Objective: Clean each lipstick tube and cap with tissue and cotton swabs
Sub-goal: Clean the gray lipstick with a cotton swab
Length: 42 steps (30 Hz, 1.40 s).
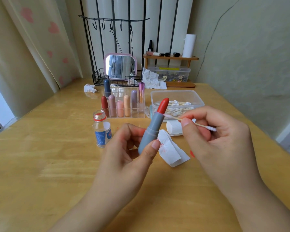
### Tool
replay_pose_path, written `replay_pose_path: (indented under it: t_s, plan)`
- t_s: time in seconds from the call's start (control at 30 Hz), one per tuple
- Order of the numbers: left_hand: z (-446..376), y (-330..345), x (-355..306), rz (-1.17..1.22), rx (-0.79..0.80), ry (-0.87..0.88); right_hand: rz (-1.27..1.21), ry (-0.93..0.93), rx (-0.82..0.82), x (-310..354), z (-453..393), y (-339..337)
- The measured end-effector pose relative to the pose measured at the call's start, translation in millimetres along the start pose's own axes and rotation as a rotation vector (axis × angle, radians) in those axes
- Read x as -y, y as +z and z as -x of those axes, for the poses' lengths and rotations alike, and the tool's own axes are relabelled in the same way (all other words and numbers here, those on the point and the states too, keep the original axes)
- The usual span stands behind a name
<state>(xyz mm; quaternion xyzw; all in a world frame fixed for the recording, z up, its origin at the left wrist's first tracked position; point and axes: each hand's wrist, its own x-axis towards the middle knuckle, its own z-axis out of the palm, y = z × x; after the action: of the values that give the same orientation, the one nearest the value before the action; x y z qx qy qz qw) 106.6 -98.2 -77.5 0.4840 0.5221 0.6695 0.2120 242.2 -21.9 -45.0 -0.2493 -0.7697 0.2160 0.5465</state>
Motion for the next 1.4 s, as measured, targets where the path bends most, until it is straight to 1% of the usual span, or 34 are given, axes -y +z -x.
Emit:
replay_pose_path:
  t_s: [0.2,0.5,0.7,0.97,1.23,1.4]
  plan:
    - [1.8,1.8,-3.8,0.052,0.023,0.003,-0.029,-0.037,0.035,1.3,-0.3,0.7]
    - [1.4,2.1,-4.7,0.155,0.076,0.000,-0.135,0.117,0.038,0.7,-4.8,-5.1]
    - [2.4,2.5,-4.2,0.200,0.125,-0.013,-0.246,0.114,0.064,4.5,-4.3,-4.7]
    - [2.3,1.3,-1.0,0.272,0.177,-0.048,-0.289,0.155,0.063,1.0,-6.6,-8.2]
    - [3.4,1.1,-0.3,0.287,0.215,-0.072,-0.349,0.152,0.117,3.9,-4.9,-7.7]
    - [3.2,0.4,1.1,0.329,0.236,-0.086,-0.349,0.188,0.096,-2.3,-8.2,-7.0]
